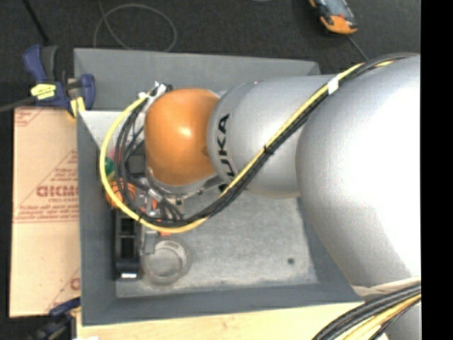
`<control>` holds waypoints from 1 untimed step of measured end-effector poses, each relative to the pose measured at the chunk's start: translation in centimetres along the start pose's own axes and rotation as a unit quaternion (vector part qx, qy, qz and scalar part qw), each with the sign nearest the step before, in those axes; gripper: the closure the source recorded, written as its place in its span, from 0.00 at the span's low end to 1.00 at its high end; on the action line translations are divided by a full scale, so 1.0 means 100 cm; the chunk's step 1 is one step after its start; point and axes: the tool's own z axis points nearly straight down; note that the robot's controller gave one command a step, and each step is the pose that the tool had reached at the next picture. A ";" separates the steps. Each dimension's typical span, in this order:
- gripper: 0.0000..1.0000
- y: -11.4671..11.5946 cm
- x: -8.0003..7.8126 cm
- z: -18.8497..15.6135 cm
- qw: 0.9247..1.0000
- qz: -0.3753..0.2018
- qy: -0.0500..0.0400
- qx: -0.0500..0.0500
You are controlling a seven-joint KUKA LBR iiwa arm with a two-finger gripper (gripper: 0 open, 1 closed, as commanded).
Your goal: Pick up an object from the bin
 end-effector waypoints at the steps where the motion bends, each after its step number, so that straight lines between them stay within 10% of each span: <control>1: 0.00 -0.001 -0.002 -0.005 1.000 0.002 -0.004 -0.001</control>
Offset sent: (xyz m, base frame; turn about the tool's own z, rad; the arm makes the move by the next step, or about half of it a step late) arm 0.0421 0.0130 -0.0734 0.2914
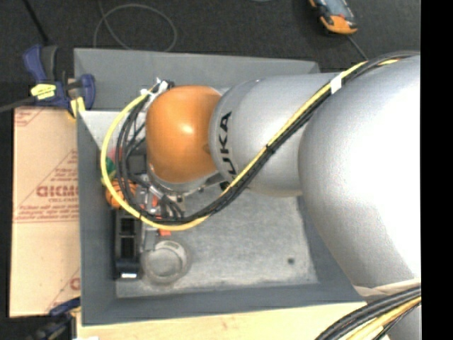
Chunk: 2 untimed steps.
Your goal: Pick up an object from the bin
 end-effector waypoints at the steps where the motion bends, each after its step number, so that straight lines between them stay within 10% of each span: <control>1: 0.00 0.010 -0.031 0.048 0.995 0.100 -0.004 -0.002; 2: 0.00 0.009 -0.035 0.059 0.991 0.134 -0.003 0.001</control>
Offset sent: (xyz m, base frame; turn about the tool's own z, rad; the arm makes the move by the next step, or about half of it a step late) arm 0.0328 0.0174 -0.0785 0.2781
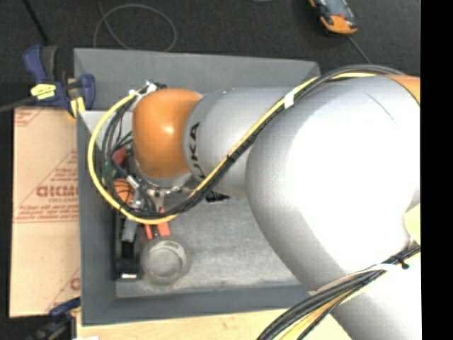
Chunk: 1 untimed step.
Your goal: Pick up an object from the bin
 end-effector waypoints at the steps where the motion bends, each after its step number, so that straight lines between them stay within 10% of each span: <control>1: 0.00 0.013 -0.020 0.004 0.997 0.071 0.016 0.011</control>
Offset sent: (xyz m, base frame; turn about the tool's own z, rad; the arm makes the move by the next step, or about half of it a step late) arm 0.0028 0.0050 -0.0200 0.2640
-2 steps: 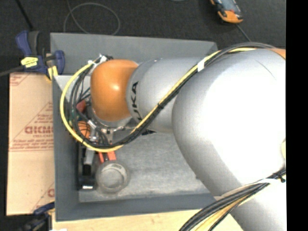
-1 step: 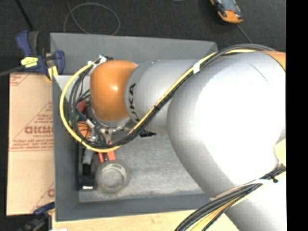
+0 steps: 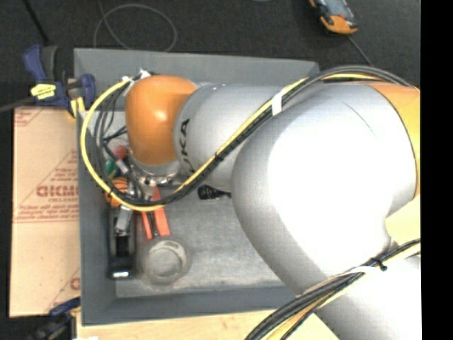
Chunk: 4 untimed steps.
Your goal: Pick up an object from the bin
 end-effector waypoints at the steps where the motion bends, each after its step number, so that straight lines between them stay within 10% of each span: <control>1: 0.00 -0.004 0.006 0.001 1.000 0.000 -0.010 -0.008; 2: 1.00 -0.004 0.004 0.000 0.999 0.050 -0.002 -0.007; 4: 1.00 -0.004 0.005 -0.001 0.999 0.054 -0.004 -0.005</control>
Offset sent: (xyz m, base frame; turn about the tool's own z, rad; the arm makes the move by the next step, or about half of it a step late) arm -0.0059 -0.0075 -0.0157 0.1241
